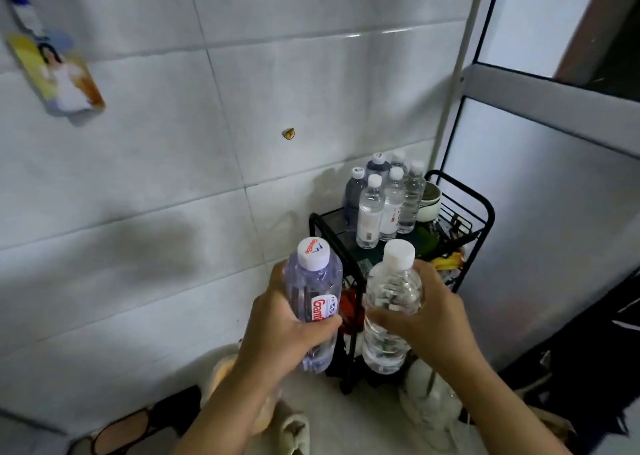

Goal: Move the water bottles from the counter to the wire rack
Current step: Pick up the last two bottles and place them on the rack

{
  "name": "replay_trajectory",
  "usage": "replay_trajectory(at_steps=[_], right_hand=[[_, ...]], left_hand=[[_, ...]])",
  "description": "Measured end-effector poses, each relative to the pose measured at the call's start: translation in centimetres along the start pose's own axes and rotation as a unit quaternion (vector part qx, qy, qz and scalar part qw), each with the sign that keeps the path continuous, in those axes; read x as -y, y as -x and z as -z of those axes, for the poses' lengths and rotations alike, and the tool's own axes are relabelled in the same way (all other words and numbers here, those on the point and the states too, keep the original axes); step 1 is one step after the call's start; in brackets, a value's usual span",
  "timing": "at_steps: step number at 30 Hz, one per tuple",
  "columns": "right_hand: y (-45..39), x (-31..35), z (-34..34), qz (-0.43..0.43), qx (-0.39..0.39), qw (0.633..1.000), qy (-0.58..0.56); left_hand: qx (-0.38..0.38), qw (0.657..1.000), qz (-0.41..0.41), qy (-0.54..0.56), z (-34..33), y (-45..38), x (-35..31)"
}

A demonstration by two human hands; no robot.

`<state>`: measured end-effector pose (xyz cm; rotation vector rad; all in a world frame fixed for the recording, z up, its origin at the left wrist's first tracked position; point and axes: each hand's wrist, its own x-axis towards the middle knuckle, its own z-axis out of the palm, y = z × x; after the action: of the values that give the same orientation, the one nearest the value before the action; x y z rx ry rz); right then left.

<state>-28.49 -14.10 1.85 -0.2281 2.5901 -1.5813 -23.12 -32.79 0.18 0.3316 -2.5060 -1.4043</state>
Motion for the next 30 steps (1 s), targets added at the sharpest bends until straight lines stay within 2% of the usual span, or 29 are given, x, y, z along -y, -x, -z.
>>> replay_trajectory(at_steps=[10,15,21,30], right_hand=[[-17.8,1.5,-3.2,-0.015,-0.118,0.992,-0.041],[-23.4,1.3,-5.5,-0.035,-0.149,0.987,-0.046],[-26.2,-0.9,-8.3,-0.086,-0.153,0.983,-0.06],[-28.0,-3.7,-11.7,-0.134,-0.139,0.979,-0.067]], left_hand=[[0.049,0.995,-0.085,0.021,-1.4,-22.2,0.3],[0.079,0.99,-0.117,0.024,-3.0,-30.8,2.0],[0.105,0.991,-0.07,0.049,-5.9,-35.3,5.9],[0.136,0.988,-0.017,0.071,-8.7,-36.6,10.3]])
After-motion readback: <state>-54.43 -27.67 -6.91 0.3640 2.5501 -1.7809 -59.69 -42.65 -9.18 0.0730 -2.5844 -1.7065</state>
